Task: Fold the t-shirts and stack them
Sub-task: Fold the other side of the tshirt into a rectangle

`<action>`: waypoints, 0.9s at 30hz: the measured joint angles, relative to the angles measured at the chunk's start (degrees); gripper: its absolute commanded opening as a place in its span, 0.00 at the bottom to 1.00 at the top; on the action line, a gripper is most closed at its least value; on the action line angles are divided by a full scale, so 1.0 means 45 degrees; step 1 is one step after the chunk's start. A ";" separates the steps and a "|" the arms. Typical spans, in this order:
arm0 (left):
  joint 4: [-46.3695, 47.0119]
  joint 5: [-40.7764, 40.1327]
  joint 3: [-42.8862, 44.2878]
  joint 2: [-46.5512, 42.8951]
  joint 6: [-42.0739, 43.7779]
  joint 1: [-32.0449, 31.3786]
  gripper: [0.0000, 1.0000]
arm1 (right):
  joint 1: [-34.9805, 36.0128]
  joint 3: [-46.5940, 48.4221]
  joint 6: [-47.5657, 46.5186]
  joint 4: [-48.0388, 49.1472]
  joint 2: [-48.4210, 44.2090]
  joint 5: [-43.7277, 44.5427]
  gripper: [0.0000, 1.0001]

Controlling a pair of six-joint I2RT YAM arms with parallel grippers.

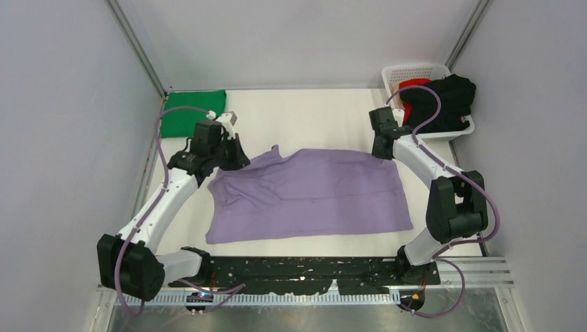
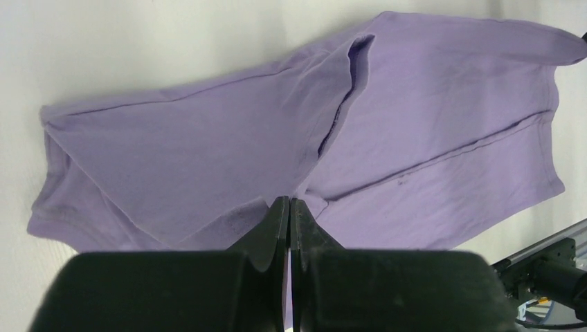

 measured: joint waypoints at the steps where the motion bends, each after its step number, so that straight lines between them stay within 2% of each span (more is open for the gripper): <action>1: -0.0180 -0.0185 -0.0170 -0.0325 0.0000 -0.0112 0.00 | 0.0092 -0.0209 0.0049 -0.0019 -0.0272 0.0039 0.05; 11: -0.2550 -0.1656 -0.1715 -0.3745 -0.0219 -0.0758 0.00 | 0.0767 -0.1982 0.0374 -0.1064 -0.2599 0.0257 0.05; 15: -0.3322 -0.1671 -0.2521 -0.4852 -0.0607 -0.1035 0.00 | 0.0903 -0.2720 0.0476 -0.1637 -0.3415 0.0257 0.06; 21: -0.4129 -0.1277 -0.3769 -0.5935 -0.1020 -0.1370 0.00 | 0.0913 -0.3468 0.0685 -0.2098 -0.3555 0.0321 0.10; 24: -0.4226 -0.0865 -0.4240 -0.6023 -0.1258 -0.1613 0.00 | 0.0913 -0.3483 0.0903 -0.2142 -0.3468 0.0393 0.17; 27: -0.4595 -0.0578 -0.4566 -0.5654 -0.1681 -0.1982 0.00 | 0.0913 -0.3483 0.1205 -0.2278 -0.3395 0.0622 0.37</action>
